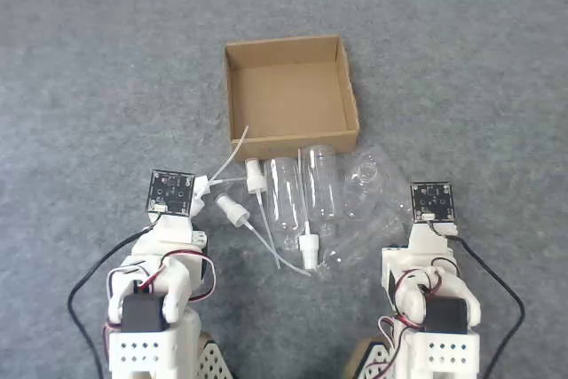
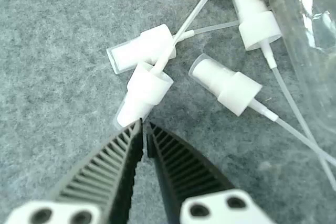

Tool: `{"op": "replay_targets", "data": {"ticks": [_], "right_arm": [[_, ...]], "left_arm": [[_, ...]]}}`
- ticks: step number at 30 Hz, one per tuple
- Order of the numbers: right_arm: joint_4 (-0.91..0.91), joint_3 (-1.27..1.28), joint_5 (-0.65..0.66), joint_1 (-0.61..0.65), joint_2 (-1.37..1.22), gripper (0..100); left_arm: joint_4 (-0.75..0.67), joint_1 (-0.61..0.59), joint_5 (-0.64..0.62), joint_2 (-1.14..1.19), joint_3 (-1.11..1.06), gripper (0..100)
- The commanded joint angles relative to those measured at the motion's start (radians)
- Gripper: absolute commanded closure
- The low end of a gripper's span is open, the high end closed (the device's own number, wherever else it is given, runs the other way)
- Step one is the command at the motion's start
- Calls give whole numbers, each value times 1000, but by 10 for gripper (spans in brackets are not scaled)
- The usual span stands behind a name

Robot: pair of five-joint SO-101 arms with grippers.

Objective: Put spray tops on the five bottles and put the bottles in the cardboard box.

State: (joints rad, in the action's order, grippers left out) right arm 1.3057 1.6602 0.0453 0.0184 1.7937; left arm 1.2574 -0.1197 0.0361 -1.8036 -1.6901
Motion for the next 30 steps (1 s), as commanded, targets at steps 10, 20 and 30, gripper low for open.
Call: {"op": "replay_targets", "data": {"ticks": [10,20,30], "right_arm": [[8,-11,-2,-12,21,978],[2,-308,0,-5,21,978],[1,-578,245,-4,21,974]], "left_arm": [[5,0,5,-15,5,987],[5,0,5,-15,5,987],[5,0,5,-15,5,987]]}}
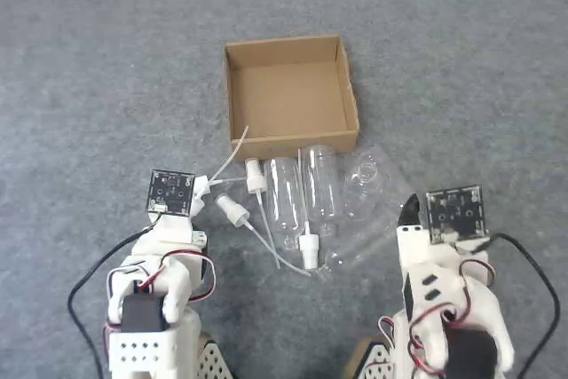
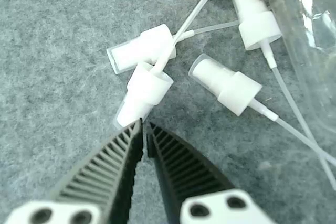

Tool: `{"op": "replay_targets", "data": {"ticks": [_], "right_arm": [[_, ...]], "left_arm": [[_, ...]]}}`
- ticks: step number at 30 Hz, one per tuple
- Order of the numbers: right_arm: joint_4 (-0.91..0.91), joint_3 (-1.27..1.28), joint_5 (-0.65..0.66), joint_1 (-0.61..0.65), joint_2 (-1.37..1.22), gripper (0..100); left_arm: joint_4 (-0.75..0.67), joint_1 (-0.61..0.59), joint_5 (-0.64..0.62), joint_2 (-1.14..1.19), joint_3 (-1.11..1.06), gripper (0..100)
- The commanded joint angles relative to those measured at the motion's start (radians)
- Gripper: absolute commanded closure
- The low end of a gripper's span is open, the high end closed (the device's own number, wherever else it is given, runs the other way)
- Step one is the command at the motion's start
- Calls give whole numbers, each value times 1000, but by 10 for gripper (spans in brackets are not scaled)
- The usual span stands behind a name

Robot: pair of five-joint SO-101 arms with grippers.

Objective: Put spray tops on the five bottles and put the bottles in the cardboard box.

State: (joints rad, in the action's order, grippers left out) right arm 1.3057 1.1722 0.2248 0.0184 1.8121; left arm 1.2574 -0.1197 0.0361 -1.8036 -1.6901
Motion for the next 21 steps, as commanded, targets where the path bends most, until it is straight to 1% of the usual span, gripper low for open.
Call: {"op": "replay_targets", "data": {"ticks": [1,4,6,10,15,21], "right_arm": [[1,-100,91,-4,2,963],[1,-138,153,-4,1,932],[1,-167,183,-4,-4,945],[4,-270,189,8,-110,945],[42,-419,184,93,-317,937],[104,-503,100,231,-473,827]], "left_arm": [[5,0,5,-15,5,987],[5,0,5,-15,5,987],[5,0,5,-15,5,987],[5,0,5,-15,5,987],[5,0,5,-15,5,987],[5,0,5,-15,5,987]]}}
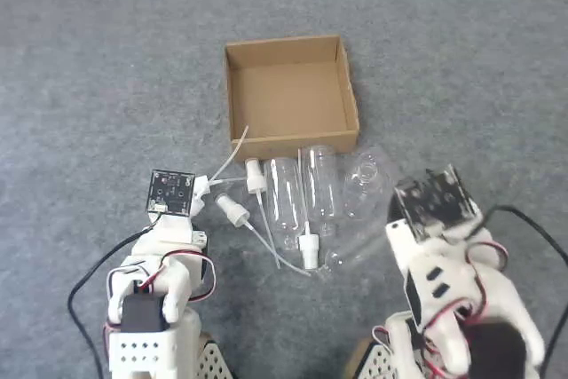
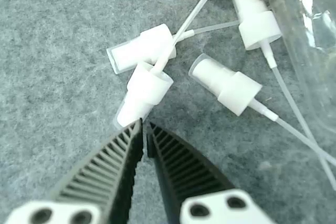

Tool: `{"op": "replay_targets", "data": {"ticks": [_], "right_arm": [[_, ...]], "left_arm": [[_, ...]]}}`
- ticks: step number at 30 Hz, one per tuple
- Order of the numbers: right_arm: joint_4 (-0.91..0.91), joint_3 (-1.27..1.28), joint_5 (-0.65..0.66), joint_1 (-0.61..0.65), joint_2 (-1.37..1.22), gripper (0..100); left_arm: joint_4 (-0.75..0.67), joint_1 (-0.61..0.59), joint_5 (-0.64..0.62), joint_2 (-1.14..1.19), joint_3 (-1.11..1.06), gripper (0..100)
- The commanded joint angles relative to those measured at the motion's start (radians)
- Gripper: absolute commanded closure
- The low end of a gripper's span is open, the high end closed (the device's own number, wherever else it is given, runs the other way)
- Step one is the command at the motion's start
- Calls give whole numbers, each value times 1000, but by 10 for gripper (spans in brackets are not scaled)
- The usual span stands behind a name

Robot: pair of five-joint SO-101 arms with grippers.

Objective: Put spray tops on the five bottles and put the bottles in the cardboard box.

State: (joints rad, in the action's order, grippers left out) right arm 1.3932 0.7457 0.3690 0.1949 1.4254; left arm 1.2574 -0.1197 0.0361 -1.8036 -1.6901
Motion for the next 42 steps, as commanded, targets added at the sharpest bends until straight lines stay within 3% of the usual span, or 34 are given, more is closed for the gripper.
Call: {"op": "replay_targets", "data": {"ticks": [1,9,21,34,42], "right_arm": [[16,-77,-61,71,-105,815],[-38,-74,-97,208,-251,801],[-130,-37,-155,217,-467,801],[-390,187,-149,209,-483,801],[-414,235,-147,208,-483,801]], "left_arm": [[5,0,5,-15,5,987],[5,0,5,-15,5,987],[5,0,5,-15,5,987],[5,0,5,-15,5,987],[5,0,5,-15,5,987]]}}
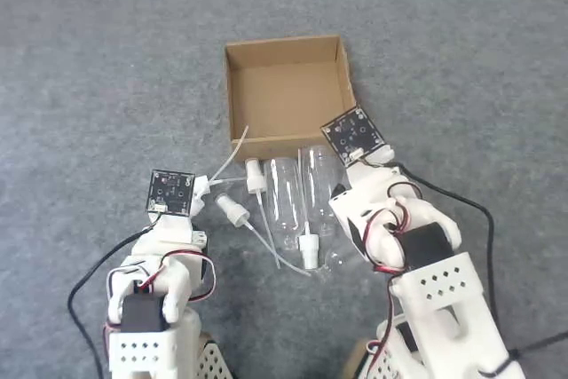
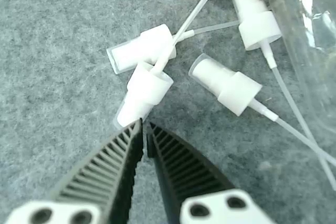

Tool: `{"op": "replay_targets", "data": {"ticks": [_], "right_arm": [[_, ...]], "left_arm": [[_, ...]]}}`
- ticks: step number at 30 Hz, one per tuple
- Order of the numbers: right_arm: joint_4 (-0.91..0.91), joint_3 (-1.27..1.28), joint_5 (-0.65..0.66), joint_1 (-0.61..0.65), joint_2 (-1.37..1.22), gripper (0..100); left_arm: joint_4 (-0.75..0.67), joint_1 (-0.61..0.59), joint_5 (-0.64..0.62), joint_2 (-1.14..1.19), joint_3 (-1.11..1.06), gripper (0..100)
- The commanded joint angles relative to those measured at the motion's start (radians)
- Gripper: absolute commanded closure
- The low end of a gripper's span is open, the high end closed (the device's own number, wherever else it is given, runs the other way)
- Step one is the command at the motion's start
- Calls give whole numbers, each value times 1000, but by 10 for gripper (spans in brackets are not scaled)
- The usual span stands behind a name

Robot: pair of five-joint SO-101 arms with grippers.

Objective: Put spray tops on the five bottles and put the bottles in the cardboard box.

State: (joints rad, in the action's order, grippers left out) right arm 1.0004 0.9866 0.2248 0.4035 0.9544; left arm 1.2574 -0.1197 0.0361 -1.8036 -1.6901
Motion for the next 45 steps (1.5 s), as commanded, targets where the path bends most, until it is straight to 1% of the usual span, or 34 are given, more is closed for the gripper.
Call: {"op": "replay_targets", "data": {"ticks": [1,4,10,22,29,45], "right_arm": [[-21,-6,-3,-1,-13,801],[-25,6,-3,-16,-13,801],[-134,86,-3,-65,-13,801],[-153,112,-3,-64,-13,801],[-234,164,-3,-59,-13,801],[-234,170,-6,-59,-13,801]], "left_arm": [[5,0,5,-15,5,987],[5,0,5,-15,5,987],[5,0,5,-15,5,987],[5,0,5,-15,5,987],[5,0,5,-15,5,987],[5,0,5,-15,5,987]]}}
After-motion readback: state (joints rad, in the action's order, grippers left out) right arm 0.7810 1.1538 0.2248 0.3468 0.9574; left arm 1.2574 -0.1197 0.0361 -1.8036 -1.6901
